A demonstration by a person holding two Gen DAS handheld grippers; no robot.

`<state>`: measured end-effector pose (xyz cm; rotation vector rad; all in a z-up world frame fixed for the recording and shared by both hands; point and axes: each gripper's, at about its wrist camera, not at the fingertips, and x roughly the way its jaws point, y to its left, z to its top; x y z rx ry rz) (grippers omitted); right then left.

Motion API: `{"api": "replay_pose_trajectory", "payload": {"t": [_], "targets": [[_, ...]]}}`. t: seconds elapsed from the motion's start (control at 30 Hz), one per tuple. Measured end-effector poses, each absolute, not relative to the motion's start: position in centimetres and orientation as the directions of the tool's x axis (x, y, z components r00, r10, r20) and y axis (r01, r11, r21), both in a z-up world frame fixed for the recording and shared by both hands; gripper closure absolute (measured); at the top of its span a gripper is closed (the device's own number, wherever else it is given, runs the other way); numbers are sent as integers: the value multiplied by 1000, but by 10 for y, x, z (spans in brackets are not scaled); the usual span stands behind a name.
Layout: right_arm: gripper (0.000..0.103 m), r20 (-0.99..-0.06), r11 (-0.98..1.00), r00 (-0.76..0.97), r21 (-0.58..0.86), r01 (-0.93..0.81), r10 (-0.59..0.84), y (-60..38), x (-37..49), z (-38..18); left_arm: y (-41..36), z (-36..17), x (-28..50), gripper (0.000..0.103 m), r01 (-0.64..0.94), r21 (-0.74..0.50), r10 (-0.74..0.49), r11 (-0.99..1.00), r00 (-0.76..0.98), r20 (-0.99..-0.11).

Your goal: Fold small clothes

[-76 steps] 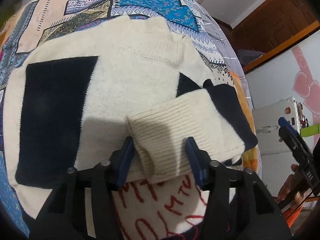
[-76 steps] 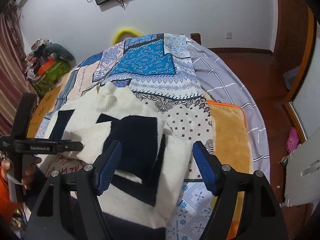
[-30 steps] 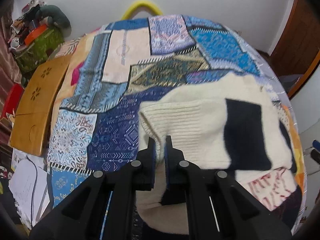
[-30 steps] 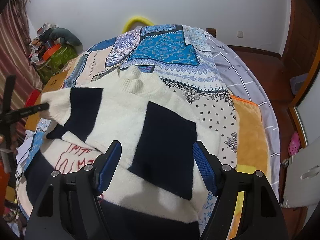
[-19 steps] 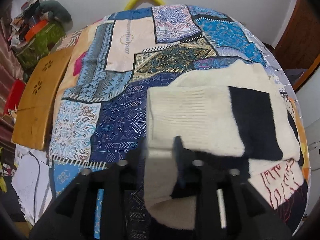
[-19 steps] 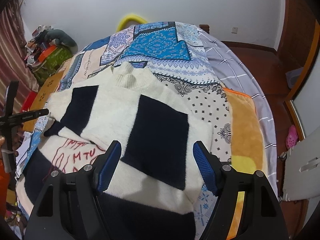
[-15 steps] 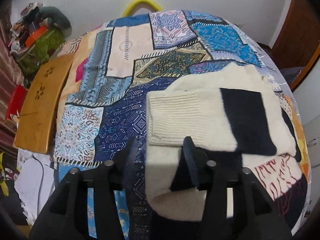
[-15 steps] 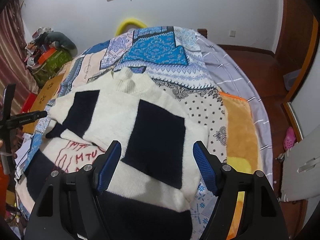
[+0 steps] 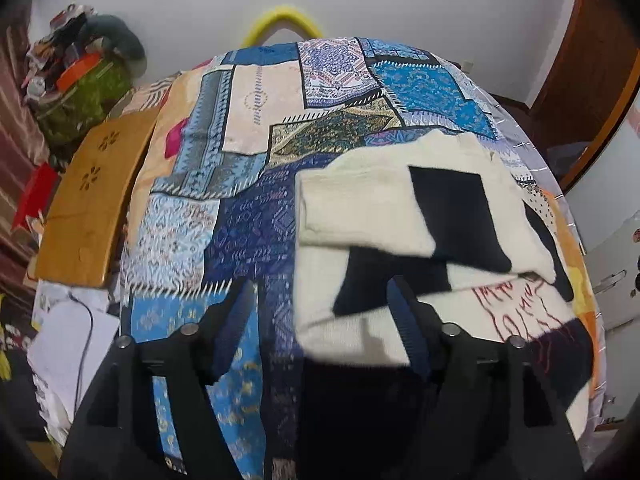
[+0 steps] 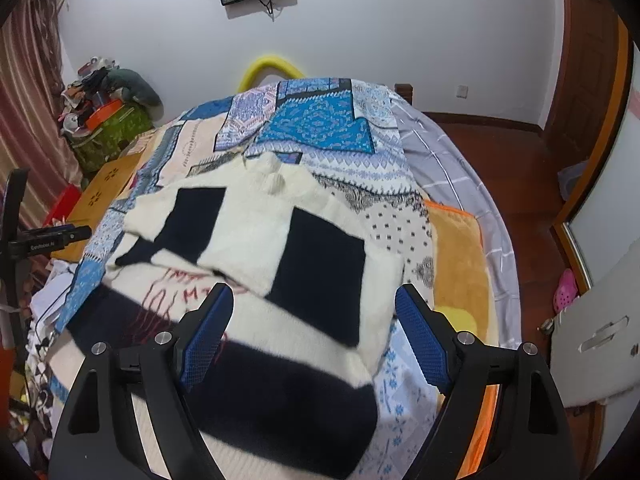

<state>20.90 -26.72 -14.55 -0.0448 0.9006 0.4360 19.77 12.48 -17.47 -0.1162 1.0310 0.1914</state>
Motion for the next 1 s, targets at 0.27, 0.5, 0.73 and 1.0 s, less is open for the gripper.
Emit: {"api": "replay_pose_trajectory", "payload": {"t": [0.27,0.5,0.73,1.0], "targets": [[22,-823,923,457,192,-335,337,-291,199,-177,133,-204,165,33,-240,-30,79,970,430,-899],[22,-866,924,361,248,-290,346,-305,185,-220,132,-239,147,33,-261,-44,52,964,351,-935],[23,-877,909,274,327,-260,394,-303,180,-256,131,-247,143,33,-284,-80,29,955,359,-933],[65,-830,848,226,441,-293,510,-296,179,-258,125,-247,143,69,-253,-188,-81,949,382,-921]]}}
